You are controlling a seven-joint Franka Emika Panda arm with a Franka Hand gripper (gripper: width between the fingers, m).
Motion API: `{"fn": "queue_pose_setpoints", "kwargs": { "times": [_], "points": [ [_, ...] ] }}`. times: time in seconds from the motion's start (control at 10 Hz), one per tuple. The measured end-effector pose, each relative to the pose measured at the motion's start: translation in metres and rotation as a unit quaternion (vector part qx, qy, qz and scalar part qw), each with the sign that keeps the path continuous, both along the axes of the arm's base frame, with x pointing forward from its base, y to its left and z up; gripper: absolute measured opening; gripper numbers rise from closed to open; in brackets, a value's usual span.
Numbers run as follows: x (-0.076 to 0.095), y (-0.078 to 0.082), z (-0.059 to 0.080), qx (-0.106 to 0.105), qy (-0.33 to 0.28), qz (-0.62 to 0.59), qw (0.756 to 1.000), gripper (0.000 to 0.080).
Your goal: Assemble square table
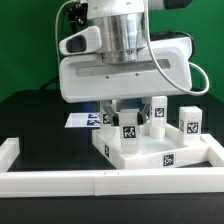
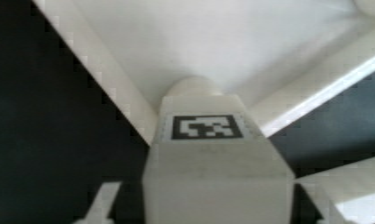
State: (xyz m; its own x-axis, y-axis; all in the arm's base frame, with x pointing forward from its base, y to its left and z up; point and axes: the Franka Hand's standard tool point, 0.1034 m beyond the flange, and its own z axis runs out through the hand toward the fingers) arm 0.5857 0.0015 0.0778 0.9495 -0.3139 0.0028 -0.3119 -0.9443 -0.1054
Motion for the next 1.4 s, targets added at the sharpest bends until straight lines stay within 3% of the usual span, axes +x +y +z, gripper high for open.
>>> {"fn": "queue_pose_setpoints", "kwargs": {
  "times": [0.3, 0.4, 0.8, 0.9, 1.0, 1.1, 1.4],
  "points": [
    [0.0, 0.003, -0.001, 0.007, 0.011, -0.131, 0.991, 0.0291],
    [0.0, 0.01, -0.001, 0.011, 0.019, -0.211, 0.977, 0.0291],
    [0.0, 0.015, -0.002, 0.025, 0.034, -0.333, 0.942, 0.0291],
    [0.0, 0.015, -0.002, 0.025, 0.033, -0.323, 0.945, 0.0291],
    [0.0, 0.015, -0.002, 0.025, 0.033, -0.323, 0.946, 0.0475],
    [0.0, 0.017, -0.002, 0.024, 0.031, -0.305, 0.951, 0.0589],
    [0.0, 0.021, -0.001, 0.021, 0.021, -0.213, 0.977, 0.0646]
  ]
}}
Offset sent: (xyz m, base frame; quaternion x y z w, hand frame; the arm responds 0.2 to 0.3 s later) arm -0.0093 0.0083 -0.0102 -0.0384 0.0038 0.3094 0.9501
